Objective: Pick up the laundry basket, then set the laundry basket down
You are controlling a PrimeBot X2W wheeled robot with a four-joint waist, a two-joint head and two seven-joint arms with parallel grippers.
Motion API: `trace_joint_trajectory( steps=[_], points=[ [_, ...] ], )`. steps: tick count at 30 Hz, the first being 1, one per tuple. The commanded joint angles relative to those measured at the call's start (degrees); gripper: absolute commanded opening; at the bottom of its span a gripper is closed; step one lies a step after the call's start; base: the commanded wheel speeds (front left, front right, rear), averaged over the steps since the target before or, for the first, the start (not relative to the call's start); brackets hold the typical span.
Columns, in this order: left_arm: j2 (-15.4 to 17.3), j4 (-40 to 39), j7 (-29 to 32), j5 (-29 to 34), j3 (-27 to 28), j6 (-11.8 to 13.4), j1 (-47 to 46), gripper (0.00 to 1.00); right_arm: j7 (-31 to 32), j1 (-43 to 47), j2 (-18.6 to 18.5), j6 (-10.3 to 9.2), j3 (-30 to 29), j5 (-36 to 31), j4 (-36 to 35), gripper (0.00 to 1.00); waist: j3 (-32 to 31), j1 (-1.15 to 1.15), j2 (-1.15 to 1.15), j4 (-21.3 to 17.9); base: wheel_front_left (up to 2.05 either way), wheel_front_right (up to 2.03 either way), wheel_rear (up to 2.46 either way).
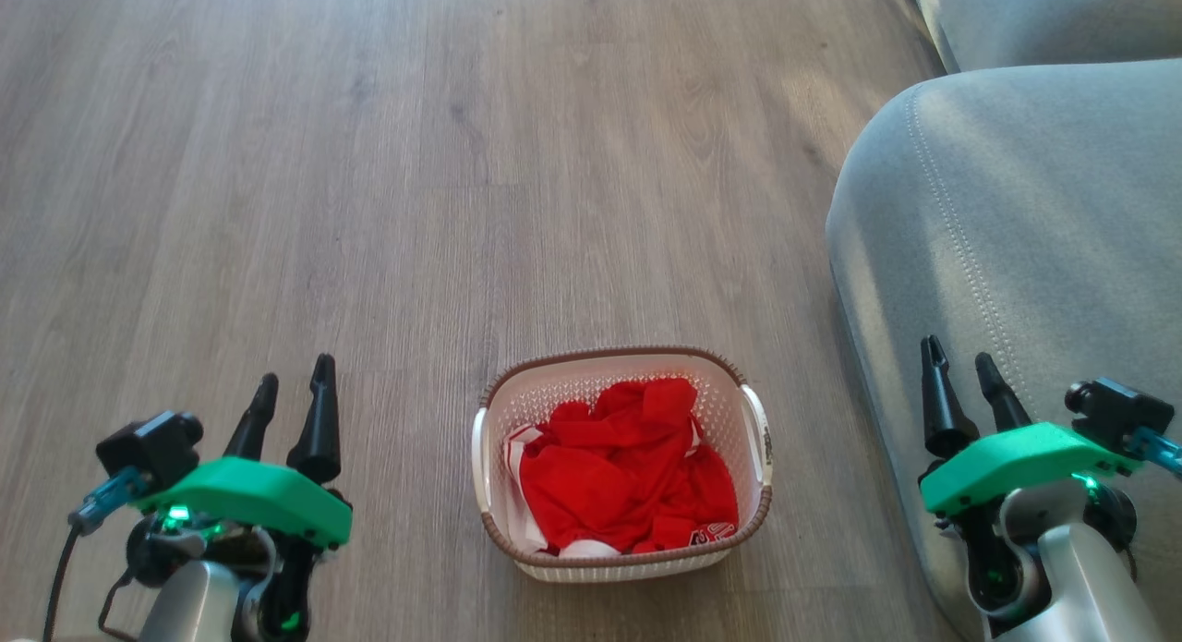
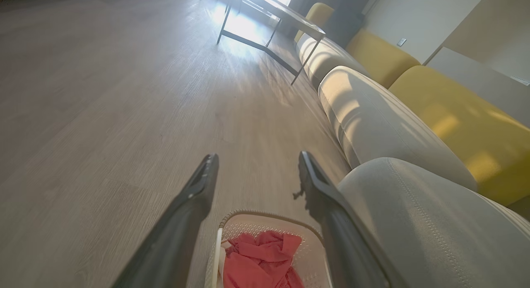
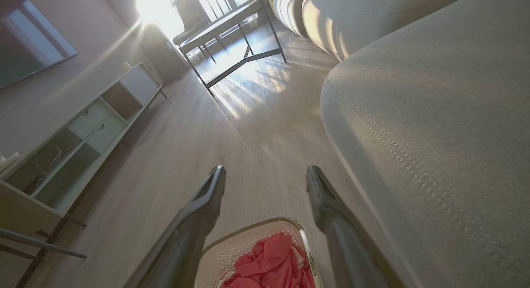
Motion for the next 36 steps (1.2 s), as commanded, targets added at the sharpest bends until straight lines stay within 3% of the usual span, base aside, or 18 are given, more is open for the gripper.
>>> trace_joint_trajectory(
  steps=[1, 36],
  points=[
    [1.8, -1.7, -0.9, 2.5, 1.0, 0.4, -3.9, 1.0, -1.1, -3.2, -1.0, -0.06, 1.0, -2.5, -1.7, 1.0, 0.1, 0.0, 0.0, 0.0, 0.0, 0.0, 0.0],
    [3.3, -4.0, -0.8, 22.6, -1.8, 5.8, -4.5, 1.0, -7.0, -5.0, 0.1, -0.08, 4.9, -26.8, 0.5, 1.0, 0.8, 0.0, 0.0, 0.2, 0.0, 0.0, 0.0]
  ],
)
